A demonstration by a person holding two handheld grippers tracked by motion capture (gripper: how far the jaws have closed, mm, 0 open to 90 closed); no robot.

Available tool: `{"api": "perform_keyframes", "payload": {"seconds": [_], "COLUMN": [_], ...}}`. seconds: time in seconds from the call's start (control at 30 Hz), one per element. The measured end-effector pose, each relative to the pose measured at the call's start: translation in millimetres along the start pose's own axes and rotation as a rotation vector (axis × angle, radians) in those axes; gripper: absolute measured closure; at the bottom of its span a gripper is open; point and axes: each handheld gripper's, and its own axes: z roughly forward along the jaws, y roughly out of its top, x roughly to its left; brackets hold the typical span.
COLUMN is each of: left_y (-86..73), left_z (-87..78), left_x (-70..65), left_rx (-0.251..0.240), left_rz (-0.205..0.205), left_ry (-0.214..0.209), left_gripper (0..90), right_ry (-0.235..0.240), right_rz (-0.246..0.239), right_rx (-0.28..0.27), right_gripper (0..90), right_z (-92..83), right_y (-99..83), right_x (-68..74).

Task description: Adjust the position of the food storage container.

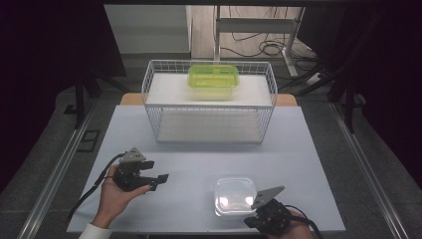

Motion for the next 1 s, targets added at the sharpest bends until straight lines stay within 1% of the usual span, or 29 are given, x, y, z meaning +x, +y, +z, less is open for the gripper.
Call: {"api": "perform_keyframes", "payload": {"seconds": [0.07, 0.13, 0.4, 0.53, 0.6, 0.63, 0.83, 1.0], "left_y": [-0.2, -0.3, -0.5, -0.5, -0.4, -0.4, -0.5, -0.3], "left_z": [1.0, 1.7, 2.4, 3.0, 3.1, 3.3, 4.9, 3.0], "left_x": [-0.4, -0.3, 0.0, 0.0, 0.2, 0.3, 1.1, 1.2], "left_rx": [0.001, 0.004, 0.008, 0.007, 0.01, 0.011, 0.022, 0.012], "left_rz": [0.0, 0.001, 0.005, 0.004, 0.006, 0.006, 0.015, 0.009], "left_ry": [-0.002, -0.002, 0.006, 0.007, 0.01, 0.011, 0.015, 0.014], "left_gripper": [25.5, 25.5, 25.4, 25.4, 25.4, 25.4, 25.3, 25.2], "right_ry": [-0.018, -0.031, -0.058, -0.073, -0.1, -0.106, -0.113, -0.117], "right_rz": [-0.018, -0.027, -0.041, -0.047, -0.059, -0.068, -0.071, -0.057], "right_rx": [0.03, 0.046, 0.051, 0.049, 0.057, 0.058, 0.039, 0.01], "right_gripper": [89.3, 89.3, 89.3, 89.4, 89.4, 89.4, 89.4, 89.4], "right_z": [7.1, 10.9, 15.7, 18.9, 21.7, 22.7, 25.9, 31.2], "right_y": [1.1, 2.3, 3.8, 6.2, 7.8, 8.8, 16.2, 25.0], "right_x": [1.5, 3.6, 4.1, 1.6, 0.6, -0.1, -7.2, -20.8]}}
